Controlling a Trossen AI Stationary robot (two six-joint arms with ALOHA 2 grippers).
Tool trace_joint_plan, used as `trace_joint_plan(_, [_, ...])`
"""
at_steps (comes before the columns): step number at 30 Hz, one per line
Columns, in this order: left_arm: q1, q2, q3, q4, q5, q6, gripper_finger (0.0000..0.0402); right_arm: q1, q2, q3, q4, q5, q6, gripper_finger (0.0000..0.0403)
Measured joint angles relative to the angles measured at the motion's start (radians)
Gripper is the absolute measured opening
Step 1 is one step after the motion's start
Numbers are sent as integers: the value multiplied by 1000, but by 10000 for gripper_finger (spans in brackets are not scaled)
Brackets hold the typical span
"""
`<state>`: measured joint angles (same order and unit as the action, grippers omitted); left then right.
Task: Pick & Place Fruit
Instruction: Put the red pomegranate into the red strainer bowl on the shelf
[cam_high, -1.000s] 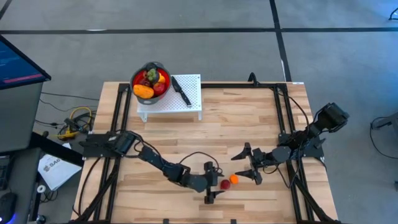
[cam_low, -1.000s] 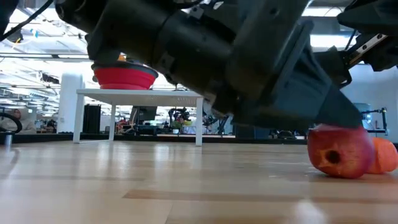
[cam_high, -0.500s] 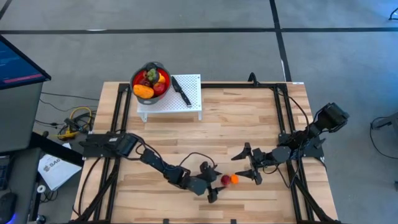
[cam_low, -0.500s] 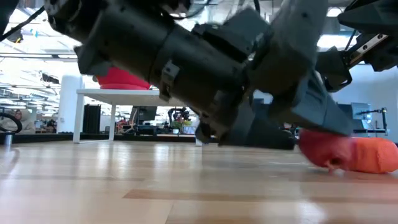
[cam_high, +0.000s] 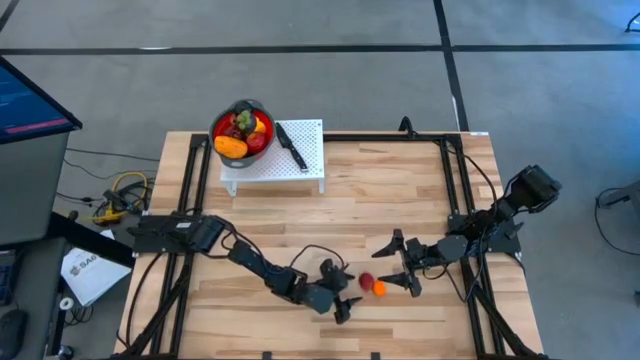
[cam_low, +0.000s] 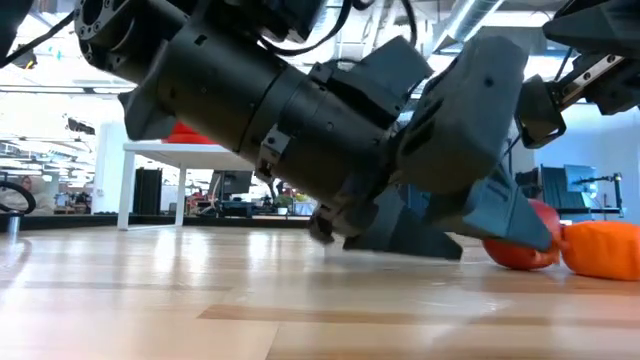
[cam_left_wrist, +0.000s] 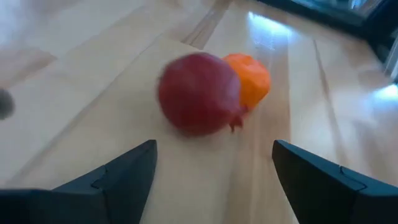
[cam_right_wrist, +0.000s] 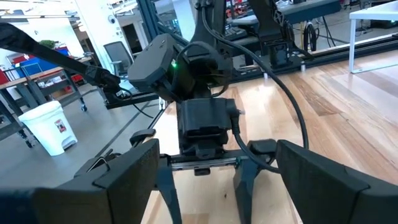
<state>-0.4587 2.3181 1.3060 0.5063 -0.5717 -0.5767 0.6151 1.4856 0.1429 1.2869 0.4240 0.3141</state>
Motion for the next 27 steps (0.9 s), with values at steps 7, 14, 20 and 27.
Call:
trace_joint_plan(7, [-1, -105, 0, -125, -5, 395, 314, 14, 0, 0, 0, -4, 0, 315])
trace_joint_plan(14, [18, -142, 0, -122, 113, 635, 314, 25, 0, 0, 0, -3, 0, 315])
trace_joint_plan(20, [69, -103, -1, -52, 136, 624, 314, 30, 0, 0, 3, -3, -1, 315])
trace_joint_plan(27, [95, -41, 2, 25, 269, 709, 314, 46, 0, 0, 19, 0, -10, 315])
